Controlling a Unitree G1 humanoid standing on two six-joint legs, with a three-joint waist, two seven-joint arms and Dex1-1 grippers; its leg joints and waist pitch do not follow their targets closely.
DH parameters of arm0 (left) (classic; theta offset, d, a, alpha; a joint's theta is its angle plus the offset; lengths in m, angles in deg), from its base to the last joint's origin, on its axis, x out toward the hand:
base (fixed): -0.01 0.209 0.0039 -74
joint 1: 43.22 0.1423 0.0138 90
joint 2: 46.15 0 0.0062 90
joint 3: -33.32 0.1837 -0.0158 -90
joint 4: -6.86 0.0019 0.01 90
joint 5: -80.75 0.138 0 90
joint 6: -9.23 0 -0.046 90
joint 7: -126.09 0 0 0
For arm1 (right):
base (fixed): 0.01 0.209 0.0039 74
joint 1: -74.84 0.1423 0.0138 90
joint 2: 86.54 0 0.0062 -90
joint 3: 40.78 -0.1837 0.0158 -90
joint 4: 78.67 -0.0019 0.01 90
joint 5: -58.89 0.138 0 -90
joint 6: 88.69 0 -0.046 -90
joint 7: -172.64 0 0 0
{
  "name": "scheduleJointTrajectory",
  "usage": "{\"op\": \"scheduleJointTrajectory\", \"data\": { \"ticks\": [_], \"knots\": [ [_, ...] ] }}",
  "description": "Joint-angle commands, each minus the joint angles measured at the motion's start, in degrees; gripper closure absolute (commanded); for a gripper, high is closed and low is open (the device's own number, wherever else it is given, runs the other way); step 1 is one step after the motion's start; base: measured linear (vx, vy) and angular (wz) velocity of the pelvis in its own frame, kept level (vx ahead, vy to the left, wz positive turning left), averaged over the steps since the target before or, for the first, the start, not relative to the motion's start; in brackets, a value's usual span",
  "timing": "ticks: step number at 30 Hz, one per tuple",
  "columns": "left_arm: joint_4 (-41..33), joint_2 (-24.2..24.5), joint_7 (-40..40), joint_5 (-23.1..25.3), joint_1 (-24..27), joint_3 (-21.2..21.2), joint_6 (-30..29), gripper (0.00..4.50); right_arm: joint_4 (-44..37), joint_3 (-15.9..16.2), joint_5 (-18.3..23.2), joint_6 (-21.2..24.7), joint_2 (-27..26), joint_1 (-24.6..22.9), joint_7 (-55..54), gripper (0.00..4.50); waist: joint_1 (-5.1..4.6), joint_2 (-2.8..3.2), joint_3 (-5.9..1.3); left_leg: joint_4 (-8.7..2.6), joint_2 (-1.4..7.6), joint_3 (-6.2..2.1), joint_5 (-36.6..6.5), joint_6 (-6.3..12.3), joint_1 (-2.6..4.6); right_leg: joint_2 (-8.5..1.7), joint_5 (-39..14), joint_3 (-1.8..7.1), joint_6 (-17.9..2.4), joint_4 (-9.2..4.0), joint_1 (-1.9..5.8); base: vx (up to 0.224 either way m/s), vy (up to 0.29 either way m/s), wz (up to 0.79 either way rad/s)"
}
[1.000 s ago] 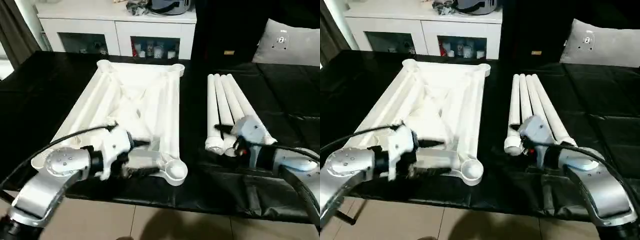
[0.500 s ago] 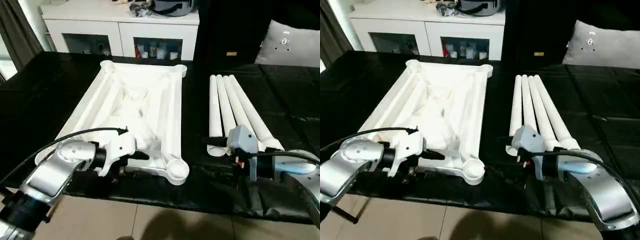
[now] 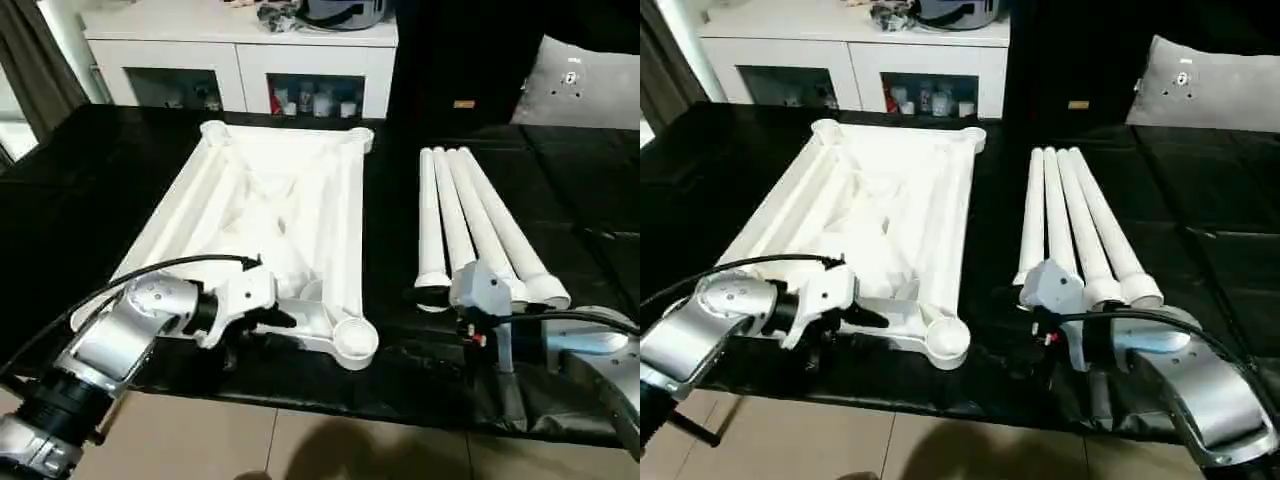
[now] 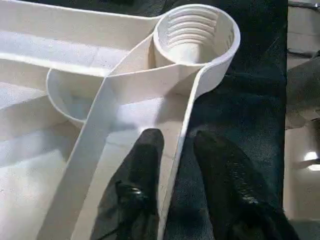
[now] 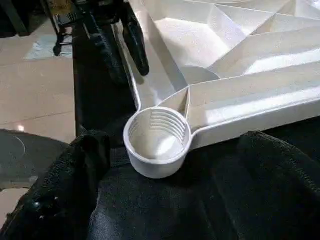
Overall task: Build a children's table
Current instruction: Move table base, then pick table leg
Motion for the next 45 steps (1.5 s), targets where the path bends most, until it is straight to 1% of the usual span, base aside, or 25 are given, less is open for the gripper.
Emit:
{"op": "scheduleJointTrajectory", "data": {
  "ticks": [1, 2, 6, 7, 10, 11, 12, 14, 15, 16, 17, 20, 21, 23, 24, 28, 32, 34, 36, 37, 39, 40, 43, 44, 45],
  "knots": [
    [0.27, -0.14, 0.81, 0.51, -0.67, -0.19, -0.42, 3.48, -1.28, 0.53, -0.79, -0.59, -0.06, -0.04, -0.54, 0.00, 0.41, -0.15, -2.80, -4.46, 4.68, -1.28, -7.85, 3.77, -0.37, -7.54, -18.00, 4.25, -7.04, -5.49, 2.69, 0.000, 0.000, 0.00],
    [0.26, -0.17, 0.88, 0.52, -0.65, -0.22, -0.50, 3.58, -1.30, 0.54, -0.78, -0.59, -0.07, -0.06, -0.56, 0.00, 0.44, -0.01, -2.77, -4.48, 4.69, -1.30, -7.98, 3.77, -0.35, -7.53, -18.03, 4.21, -7.11, -5.49, 2.66, 0.000, 0.000, 0.00],
    [0.37, -1.02, 1.86, 0.86, -0.64, -0.23, -0.02, 3.94, -1.31, 0.45, -0.45, -0.32, -0.68, -0.27, -1.38, 0.00, 0.55, -0.16, -2.72, -4.53, 4.73, -1.28, -8.42, 3.71, -0.27, -7.52, -18.49, 4.25, -7.01, -5.59, 2.59, 0.000, 0.000, 0.00],
    [0.51, -1.94, 3.25, 1.71, -0.77, 0.11, 0.21, 4.01, -1.23, 0.02, -0.14, 0.16, -1.45, -0.19, -2.31, 0.00, 0.63, -0.42, -2.71, -4.56, 4.73, -1.25, -8.41, 3.70, -0.25, -7.53, -18.80, 4.27, -6.94, -5.62, 2.57, 0.000, 0.000, 0.00],
    [1.69, -4.06, 6.50, 3.70, -1.51, 0.24, 0.52, 4.08, -1.43, -0.51, 0.28, 1.03, -2.06, -0.19, -3.06, 0.00, 0.98, -0.33, -2.64, -4.56, 4.72, -1.18, -8.91, 3.53, -0.10, -7.53, -20.64, 4.20, -6.35, -5.88, 2.44, 0.000, 0.000, 0.00],
    [2.24, -4.75, 7.53, 4.10, -1.85, 0.14, 0.63, 4.34, -1.51, -0.60, 0.27, 1.21, -2.09, -0.30, -3.16, 0.00, 1.01, -0.34, -2.60, -4.54, 4.69, -1.13, -8.91, 3.56, -0.12, -7.48, -20.99, 4.21, -6.15, -5.94, 2.41, 0.000, 0.000, 0.00],
    [3.31, -6.05, 9.41, 4.73, -2.52, 0.01, 0.83, 4.34, -1.75, -0.75, 0.16, 1.55, -2.02, -0.66, -3.41, 0.00, 1.46, -0.36, -2.72, -4.49, 4.71, -1.12, -8.60, 3.50, -0.02, -7.55, -20.88, 4.27, -5.70, -5.95, 2.38, 0.000, 0.000, 0.00],
    [3.72, -6.52, 10.10, 4.94, -2.77, -0.03, 0.91, 4.45, -1.86, -0.78, 0.10, 1.65, -1.95, -0.83, -3.53, 0.00, 1.59, -0.47, -2.76, -4.46, 4.64, -1.09, -8.30, 3.54, -0.17, -7.54, -20.52, 4.24, -5.51, -5.97, 2.48, 0.000, 0.000, 0.00],
    [4.02, -7.01, 10.69, 5.00, -3.00, -0.15, 0.92, 4.45, -2.09, -1.12, 0.64, 2.54, -1.97, -1.11, -3.78, 0.00, 1.62, -0.51, -2.80, -4.48, 4.63, -1.16, -7.91, 3.59, -0.28, -7.52, -20.09, 4.23, -5.38, -5.82, 2.57, 0.000, 0.000, 0.00],
    [4.02, -7.01, 10.69, 5.00, -3.00, -0.15, 0.92, 4.48, -2.09, -1.12, 0.64, 2.54, -1.97, -1.11, -3.78, 0.00, 1.63, -0.30, -2.82, -4.49, 4.64, -1.21, -7.64, 3.65, -0.31, -7.51, -19.65, 4.25, -5.35, -5.77, 2.58, 0.000, 0.000, 0.00],
    [4.51, -7.80, 11.46, 5.15, -3.31, -0.44, 1.48, 4.48, -2.22, -1.68, 0.84, 3.32, -2.21, -1.34, -4.84, 0.00, 1.60, -0.42, -2.84, -4.46, 4.61, -1.21, -7.40, 3.72, -0.37, -7.47, -19.20, 4.23, -5.11, -5.77, 2.58, 0.000, 0.000, 0.00],
    [5.11, -8.81, 11.77, 5.28, -3.66, -0.69, 2.60, 4.48, -0.52, -3.55, -0.42, 2.16, -4.46, -0.64, -8.82, 0.00, 1.47, -0.43, -2.94, -4.40, 4.50, -1.16, -6.54, 3.70, -0.51, -7.55, -18.47, 4.16, -5.13, -5.80, 2.59, 0.000, 0.000, 0.00],
    [5.14, -9.15, 11.61, 5.25, -3.68, -0.80, 2.91, 4.48, -0.12, -5.14, 1.66, 3.68, -5.96, -0.14, -9.82, 0.00, 1.45, -0.36, -2.91, -4.42, 4.56, -1.17, -6.90, 3.52, -0.41, -7.55, -18.90, 4.12, -5.22, -5.81, 2.48, 0.000, 0.000, 0.00],
    [4.56, -9.22, 10.46, 4.62, -3.31, -0.75, 3.32, 4.48, -1.14, -6.67, 4.73, 5.09, -7.19, -0.12, -9.98, 0.00, 1.46, -0.33, -2.86, -4.55, 4.65, -1.25, -7.37, 3.53, -0.32, -7.54, -19.18, 4.14, -5.41, -5.84, 2.46, 0.000, 0.000, 0.00],
    [4.11, -9.22, 9.68, 4.12, -3.05, -0.61, 3.13, 4.48, -1.89, -7.51, 6.27, 6.16, -7.94, 0.01, -10.58, 0.00, 1.54, -0.15, -2.90, -4.58, 4.82, -1.35, -7.66, 3.58, -0.26, -7.65, -18.71, 4.20, -5.61, -5.75, 2.44, 0.000, 0.000, 0.00],
    [2.75, -9.03, 9.02, 3.30, -2.51, -0.33, 1.27, 4.48, -2.17, -7.44, 5.68, 6.11, -8.54, 0.41, -11.84, 0.00, 1.47, -0.15, -2.94, -4.66, 4.99, -1.30, -7.08, 3.08, -0.37, -7.79, -15.62, 4.32, -6.74, -5.32, 2.56, 0.000, 0.000, 0.00],
    [1.39, -9.12, 9.86, 3.61, -1.77, -0.22, 0.28, 4.48, -0.41, -6.05, -2.18, 4.96, -11.24, 2.52, -20.41, 0.00, 1.32, -0.15, -2.84, -4.74, 4.85, -1.24, -6.97, 2.13, -0.36, -7.69, -16.13, 4.30, -6.91, -5.30, 2.43, 0.000, 0.000, 0.00],
    [0.11, -9.17, 10.88, 3.72, -0.99, -0.87, -0.37, 4.48, 0.61, -6.65, -2.69, 9.94, -13.71, 4.76, -25.50, 0.00, 1.06, 0.01, -2.75, -4.89, 4.77, -1.24, -7.69, 1.53, -0.17, -7.65, -17.38, 4.30, -6.96, -5.39, 2.37, 0.000, 0.000, 0.00],
    [-0.73, -9.20, 11.71, 3.62, -0.55, -1.47, -0.65, 4.48, 0.98, -7.04, -1.91, 13.15, -15.01, 6.10, -27.91, 0.00, 0.88, 0.10, -2.73, -4.86, 4.72, -1.28, -8.05, 1.29, -0.12, -7.67, -17.69, 4.36, -6.91, -5.46, 2.39, 0.000, 0.000, 0.00],
    [-2.22, -9.19, 12.28, 2.71, 0.16, -2.54, -1.12, 4.48, 1.67, -7.16, -2.14, 17.49, -16.56, 8.11, -31.25, 0.00, 0.79, 0.07, -2.72, -4.91, 4.79, -1.38, -7.36, 1.02, -0.09, -7.62, -17.19, 4.46, -7.01, -5.26, 2.47, 0.000, 0.000, 0.00],
    [-4.51, -8.97, 12.63, 1.47, 1.11, -3.95, -1.80, 4.16, 3.78, -7.26, -3.46, 23.07, -18.63, 11.24, -35.66, 0.00, 0.64, 0.13, -2.87, -4.84, 4.66, -1.29, -6.71, 0.78, -0.10, -7.55, -16.33, 4.40, -7.25, -5.20, 2.46, 0.000, 0.000, 0.00],
    [-5.26, -8.91, 12.82, 1.16, 1.42, -4.40, -2.00, 4.16, 4.63, -7.39, -3.82, 25.07, -19.31, 12.26, -36.89, 0.00, 0.44, 0.22, -2.84, -4.95, 4.56, -1.29, -6.30, 0.38, -0.12, -7.38, -15.49, 4.35, -7.83, -5.05, 2.43, 0.000, 0.000, 0.00],
    [-9.06, -8.73, 13.57, -0.45, 3.16, -6.07, -4.20, 3.99, 9.24, -8.36, -5.80, 28.74, -22.79, 16.75, -40.77, 0.00, 0.37, 0.39, -2.94, -4.80, 4.54, -1.07, -6.00, -0.25, 0.01, -7.47, -14.15, 4.50, -8.00, -4.94, 2.43, 0.000, 0.000, 0.00],
    [-9.73, -8.68, 13.76, -0.62, 3.53, -6.30, -4.58, 3.91, 10.04, -8.32, -6.25, 29.43, -23.24, 17.57, -41.19, 0.00, 0.34, 0.25, -2.97, -4.78, 4.55, -1.08, -5.67, -0.43, 0.01, -7.47, -13.44, 4.51, -8.33, -4.77, 2.48, 0.000, 0.000, 0.00],
    [-12.68, -8.31, 14.38, -1.05, 5.13, -6.91, -5.99, 3.76, 13.81, -8.00, -8.06, 30.86, -24.81, 21.05, -43.38, 0.00, 0.24, 0.07, -3.13, -4.75, 4.46, -1.05, -3.98, -0.47, -0.23, -7.43, -11.15, 4.47, -8.68, -4.35, 2.72, 0.000, 0.000, 0.00]
  ]
}}
